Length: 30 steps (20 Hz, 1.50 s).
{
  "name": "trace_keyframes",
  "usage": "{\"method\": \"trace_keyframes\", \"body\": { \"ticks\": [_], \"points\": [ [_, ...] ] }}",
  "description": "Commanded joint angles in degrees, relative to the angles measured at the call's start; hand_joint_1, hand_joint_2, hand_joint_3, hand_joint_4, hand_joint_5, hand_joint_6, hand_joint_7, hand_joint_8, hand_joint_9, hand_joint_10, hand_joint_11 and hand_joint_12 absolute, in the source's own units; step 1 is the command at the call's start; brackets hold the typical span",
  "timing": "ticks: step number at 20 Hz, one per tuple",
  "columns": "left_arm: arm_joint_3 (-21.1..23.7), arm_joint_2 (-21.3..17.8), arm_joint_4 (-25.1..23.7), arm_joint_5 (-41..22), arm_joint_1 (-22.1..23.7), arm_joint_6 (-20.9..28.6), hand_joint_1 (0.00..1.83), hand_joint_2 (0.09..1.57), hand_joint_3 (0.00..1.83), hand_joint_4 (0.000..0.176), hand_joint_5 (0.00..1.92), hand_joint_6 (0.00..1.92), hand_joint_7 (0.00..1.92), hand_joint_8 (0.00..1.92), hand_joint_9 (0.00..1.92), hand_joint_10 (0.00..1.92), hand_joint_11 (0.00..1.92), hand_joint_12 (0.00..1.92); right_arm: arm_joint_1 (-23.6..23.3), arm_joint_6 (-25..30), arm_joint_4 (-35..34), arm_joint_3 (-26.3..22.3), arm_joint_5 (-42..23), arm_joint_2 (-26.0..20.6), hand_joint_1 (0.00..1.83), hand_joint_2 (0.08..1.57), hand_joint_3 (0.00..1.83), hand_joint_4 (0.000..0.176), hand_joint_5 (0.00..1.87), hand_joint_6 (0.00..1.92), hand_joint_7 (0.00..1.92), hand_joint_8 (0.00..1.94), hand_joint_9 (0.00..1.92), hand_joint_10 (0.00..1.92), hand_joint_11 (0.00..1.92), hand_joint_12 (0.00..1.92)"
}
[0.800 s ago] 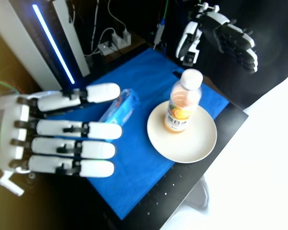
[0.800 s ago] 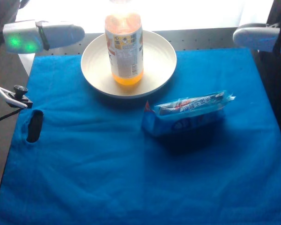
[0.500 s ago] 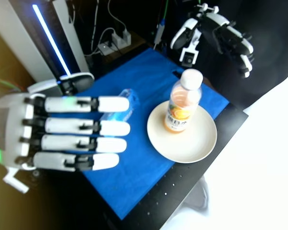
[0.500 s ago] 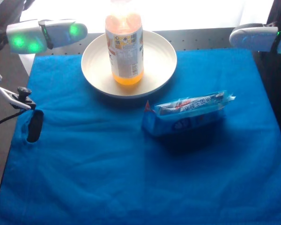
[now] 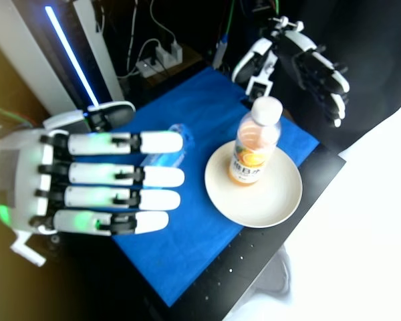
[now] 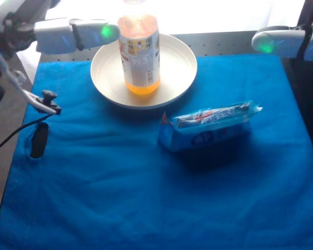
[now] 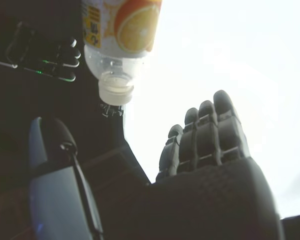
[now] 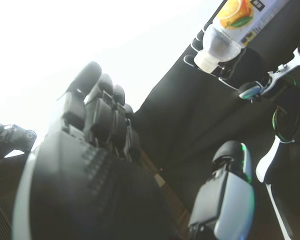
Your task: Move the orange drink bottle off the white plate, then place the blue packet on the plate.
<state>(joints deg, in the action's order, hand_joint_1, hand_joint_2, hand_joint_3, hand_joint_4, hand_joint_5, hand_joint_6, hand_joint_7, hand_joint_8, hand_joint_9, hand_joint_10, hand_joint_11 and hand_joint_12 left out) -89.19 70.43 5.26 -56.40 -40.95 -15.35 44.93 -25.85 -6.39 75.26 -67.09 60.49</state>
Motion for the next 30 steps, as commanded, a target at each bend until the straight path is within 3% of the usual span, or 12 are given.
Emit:
{"method": "trace_keyframes", "body": {
  "ticks": [1, 4, 8, 9, 11, 14, 17, 19, 22, 24, 28, 30],
  "points": [
    [-1.0, 1.0, 0.0, -4.3, 1.2, 0.8, 0.77, 0.71, 0.00, 0.121, 0.00, 0.00, 0.12, 0.00, 0.11, 0.00, 0.05, 0.30, -0.9, 0.3, -1.1, 0.2, -7.2, 0.1, 0.64, 0.79, 0.00, 0.074, 0.20, 0.00, 0.31, 0.01, 0.30, 0.00, 0.00, 1.02],
    [-3.4, 2.9, -0.5, -2.8, 1.7, 2.7, 0.68, 0.68, 0.00, 0.121, 0.00, 0.00, 0.13, 0.00, 0.08, 0.00, 0.00, 0.27, -0.9, 0.3, -1.0, 0.1, -7.5, 0.1, 0.65, 0.80, 0.00, 0.054, 0.17, 0.00, 0.30, 0.00, 0.29, 0.01, 0.00, 0.92],
    [-5.8, 5.5, -0.5, -1.1, 1.9, 4.3, 0.69, 0.68, 0.00, 0.127, 0.00, 0.00, 0.10, 0.00, 0.06, 0.00, 0.03, 0.24, -0.9, 0.3, -0.7, 0.0, -7.8, 0.1, 0.67, 0.81, 0.00, 0.060, 0.15, 0.00, 0.29, 0.00, 0.26, 0.00, 0.00, 0.79],
    [-6.4, 5.9, -0.5, -0.8, 2.0, 4.6, 0.70, 0.67, 0.00, 0.141, 0.00, 0.00, 0.11, 0.00, 0.07, 0.00, 0.03, 0.25, -0.9, 0.3, -0.6, -0.1, -7.9, 0.1, 0.67, 0.80, 0.00, 0.055, 0.15, 0.00, 0.29, 0.00, 0.26, 0.00, 0.00, 0.78],
    [-7.1, 6.7, -0.6, -0.2, 2.4, 5.1, 0.66, 0.63, 0.00, 0.125, 0.00, 0.00, 0.14, 0.01, 0.12, 0.01, 0.03, 0.37, -0.9, 0.3, -0.6, -0.1, -8.2, 0.1, 0.67, 0.80, 0.00, 0.060, 0.12, 0.00, 0.30, 0.00, 0.26, 0.00, 0.00, 0.74],
    [-7.4, 7.3, -1.3, 0.6, 3.0, 5.1, 0.68, 0.62, 0.00, 0.128, 0.00, 0.00, 0.15, 0.01, 0.13, 0.01, 0.02, 0.38, -0.9, 0.3, -0.6, -0.2, -8.5, 0.1, 0.67, 0.79, 0.00, 0.060, 0.12, 0.00, 0.31, 0.00, 0.26, 0.00, 0.00, 0.75],
    [-7.5, 7.4, -1.4, 0.7, 3.1, 5.1, 0.74, 0.61, 0.00, 0.154, 0.00, 0.00, 0.16, 0.00, 0.13, 0.00, 0.00, 0.38, -0.9, 0.3, -0.6, -0.2, -8.6, 0.1, 0.64, 0.79, 0.00, 0.048, 0.12, 0.00, 0.32, 0.00, 0.25, 0.00, 0.00, 0.75],
    [-7.9, 7.8, -2.3, 1.5, 3.8, 5.1, 0.73, 0.59, 0.00, 0.164, 0.00, 0.00, 0.16, 0.00, 0.13, 0.00, 0.00, 0.37, -0.9, 0.3, -0.6, -0.2, -8.6, 0.2, 0.66, 0.80, 0.00, 0.054, 0.13, 0.00, 0.32, 0.00, 0.26, 0.00, 0.00, 0.77],
    [-8.3, 8.5, -3.3, 2.0, 4.7, 5.3, 0.78, 0.61, 0.00, 0.176, 0.00, 0.00, 0.15, 0.00, 0.11, 0.00, 0.00, 0.27, -0.9, 0.3, -0.7, -0.1, -8.6, 0.3, 0.66, 0.81, 0.00, 0.041, 0.13, 0.00, 0.31, 0.00, 0.27, 0.00, 0.00, 0.74],
    [-8.5, 8.9, -3.9, 2.3, 5.2, 5.6, 0.76, 0.61, 0.00, 0.166, 0.00, 0.00, 0.15, 0.00, 0.12, 0.00, 0.00, 0.30, -0.9, 0.3, -0.7, -0.1, -8.6, 0.3, 0.67, 0.80, 0.00, 0.055, 0.15, 0.00, 0.31, 0.00, 0.28, 0.00, 0.00, 0.75],
    [-8.6, 9.5, -4.4, 2.4, 5.6, 5.6, 0.75, 0.61, 0.00, 0.159, 0.00, 0.00, 0.15, 0.00, 0.13, 0.00, 0.00, 0.35, -0.9, 0.3, -0.7, -0.1, -8.6, 0.5, 0.67, 0.81, 0.00, 0.054, 0.14, 0.00, 0.30, 0.00, 0.27, 0.00, 0.00, 0.71],
    [-8.7, 9.9, -4.5, 2.7, 5.6, 5.7, 0.75, 0.60, 0.00, 0.135, 0.00, 0.00, 0.14, 0.00, 0.12, 0.00, 0.00, 0.38, -0.9, 0.3, -0.7, -0.2, -8.6, 0.5, 0.67, 0.80, 0.00, 0.043, 0.14, 0.00, 0.31, 0.00, 0.28, 0.01, 0.01, 0.72]
  ]
}}
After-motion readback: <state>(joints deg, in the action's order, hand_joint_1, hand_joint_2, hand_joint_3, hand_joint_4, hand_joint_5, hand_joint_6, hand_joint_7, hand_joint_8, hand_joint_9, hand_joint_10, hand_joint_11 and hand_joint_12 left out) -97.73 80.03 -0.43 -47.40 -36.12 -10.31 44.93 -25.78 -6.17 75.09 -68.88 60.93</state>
